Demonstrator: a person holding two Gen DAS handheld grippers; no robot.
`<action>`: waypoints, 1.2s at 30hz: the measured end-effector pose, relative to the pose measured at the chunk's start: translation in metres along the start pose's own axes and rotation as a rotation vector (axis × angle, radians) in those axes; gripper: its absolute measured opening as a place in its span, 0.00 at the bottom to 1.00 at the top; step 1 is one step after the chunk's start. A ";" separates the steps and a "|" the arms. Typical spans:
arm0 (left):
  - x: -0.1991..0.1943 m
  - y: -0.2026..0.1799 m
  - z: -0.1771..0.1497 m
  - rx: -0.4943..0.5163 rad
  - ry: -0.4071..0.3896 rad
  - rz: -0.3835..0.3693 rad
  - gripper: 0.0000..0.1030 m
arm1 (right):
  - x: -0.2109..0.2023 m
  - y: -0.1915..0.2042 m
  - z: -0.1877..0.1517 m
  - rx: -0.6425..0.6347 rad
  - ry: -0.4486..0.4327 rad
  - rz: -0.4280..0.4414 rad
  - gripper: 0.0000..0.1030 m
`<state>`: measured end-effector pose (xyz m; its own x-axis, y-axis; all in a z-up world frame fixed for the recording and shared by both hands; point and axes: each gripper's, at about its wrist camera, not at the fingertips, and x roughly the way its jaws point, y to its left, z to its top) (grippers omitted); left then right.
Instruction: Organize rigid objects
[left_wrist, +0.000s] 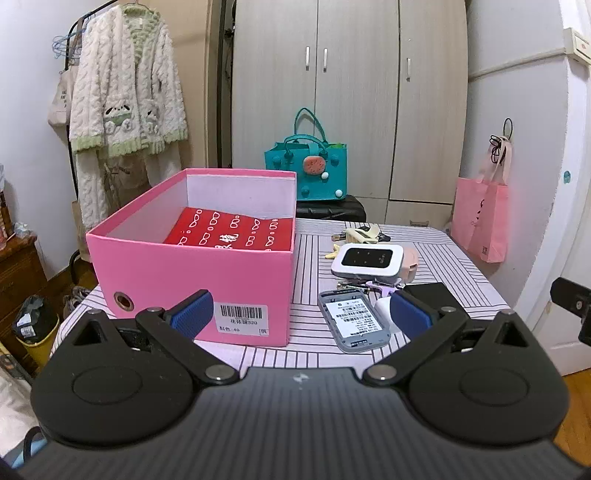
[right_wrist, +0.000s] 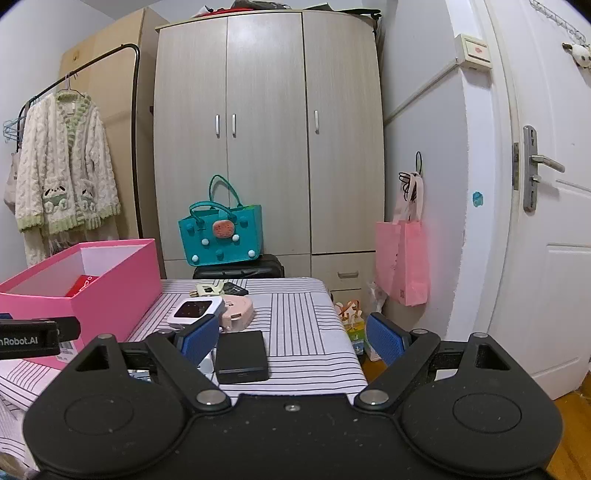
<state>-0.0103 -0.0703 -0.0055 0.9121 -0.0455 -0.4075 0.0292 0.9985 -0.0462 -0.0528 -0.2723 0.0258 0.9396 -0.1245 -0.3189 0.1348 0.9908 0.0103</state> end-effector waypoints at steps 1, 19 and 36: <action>0.000 -0.001 0.000 0.002 0.001 0.003 1.00 | 0.000 -0.001 -0.001 -0.003 0.000 -0.002 0.89; 0.000 -0.001 -0.008 0.029 0.076 -0.022 1.00 | -0.013 -0.007 -0.007 0.007 0.012 0.006 0.99; -0.004 0.001 -0.010 0.031 0.075 -0.023 1.00 | -0.011 -0.004 -0.008 -0.002 0.025 0.014 0.99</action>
<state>-0.0175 -0.0699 -0.0129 0.8779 -0.0699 -0.4737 0.0639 0.9975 -0.0288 -0.0659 -0.2749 0.0214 0.9333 -0.1093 -0.3421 0.1210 0.9926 0.0128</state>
